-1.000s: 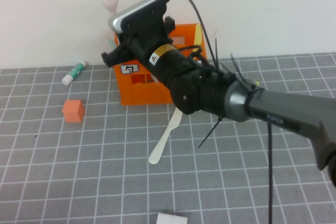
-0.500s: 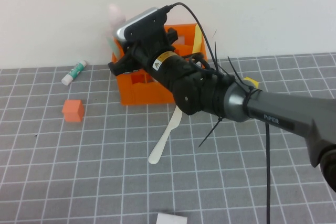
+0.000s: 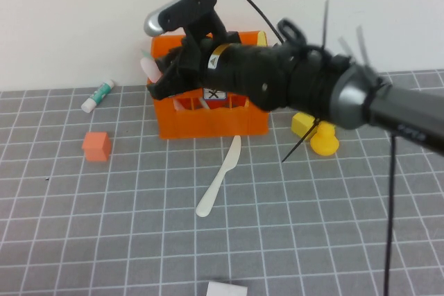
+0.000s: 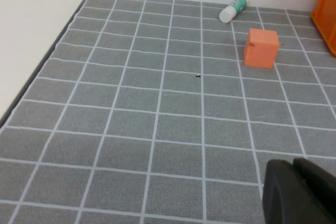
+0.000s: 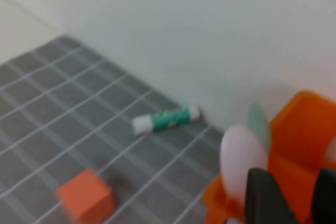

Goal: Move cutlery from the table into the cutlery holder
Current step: Place the spoon on the box, then pick up the knife

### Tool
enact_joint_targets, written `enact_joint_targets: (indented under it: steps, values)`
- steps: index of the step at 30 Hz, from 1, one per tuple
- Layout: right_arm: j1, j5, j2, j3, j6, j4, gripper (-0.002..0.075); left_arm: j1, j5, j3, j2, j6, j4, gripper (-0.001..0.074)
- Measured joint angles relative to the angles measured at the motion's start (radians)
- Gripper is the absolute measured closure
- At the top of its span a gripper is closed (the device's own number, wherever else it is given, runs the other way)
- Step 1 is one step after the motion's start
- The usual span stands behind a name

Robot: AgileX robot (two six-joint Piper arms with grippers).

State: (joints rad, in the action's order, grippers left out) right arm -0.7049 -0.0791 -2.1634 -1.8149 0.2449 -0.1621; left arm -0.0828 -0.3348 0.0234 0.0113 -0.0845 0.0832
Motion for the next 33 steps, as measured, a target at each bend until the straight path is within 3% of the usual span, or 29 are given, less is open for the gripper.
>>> enact_joint_targets:
  steps: [3, 8, 13, 22, 33]
  values:
    - [0.0, -0.166, 0.045, -0.002, -0.106, 0.022, 0.0519, 0.0, 0.0, 0.0, 0.0, 0.0, 0.0, 0.0736]
    - [0.006, -0.487, 0.07, -0.008, -0.438, 0.126, 0.0519, 0.0, 0.0, 0.0, 0.0, 0.0, 0.0, 0.0736]
    - [0.011, -0.706, 0.07, -0.008, -0.57, 0.19, 0.0519, 0.0, 0.0, 0.0, 0.0, 0.0, 0.0, 0.0736]
    - [0.019, -0.755, -0.018, -0.008, -0.706, 0.245, 0.0519, 0.0, 0.0, 0.0, 0.0, 0.0, 0.0, 0.0736]
    - [0.021, -0.725, -0.108, -0.036, -0.907, 0.182, 0.0519, 0.0, 0.0, 0.0, 0.0, 0.002, 0.0, 0.0736]
